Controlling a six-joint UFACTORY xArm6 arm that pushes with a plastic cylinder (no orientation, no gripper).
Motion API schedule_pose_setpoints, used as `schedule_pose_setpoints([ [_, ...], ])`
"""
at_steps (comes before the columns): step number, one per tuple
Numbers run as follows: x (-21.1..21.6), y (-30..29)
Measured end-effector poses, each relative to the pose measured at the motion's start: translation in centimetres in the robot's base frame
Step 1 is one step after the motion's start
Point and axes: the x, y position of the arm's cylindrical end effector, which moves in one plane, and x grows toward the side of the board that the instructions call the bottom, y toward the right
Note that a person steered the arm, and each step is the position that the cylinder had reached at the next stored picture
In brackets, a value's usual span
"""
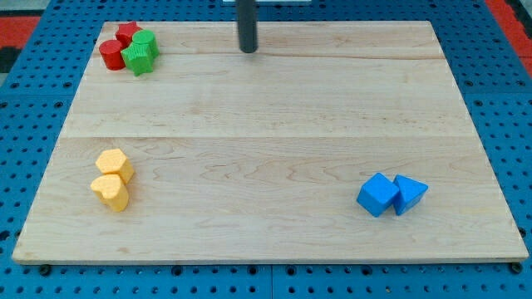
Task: Place the blue cube above the blue triangle
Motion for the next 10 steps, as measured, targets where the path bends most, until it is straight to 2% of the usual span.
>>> schedule_pose_setpoints([
  [1,1.7,3.7],
  [2,4.9,10.3],
  [4,13.2,23.3],
  [6,27.3,28.8],
  [7,31.4,24.3],
  [9,28.0,22.4],
  [10,28.9,16.9],
])
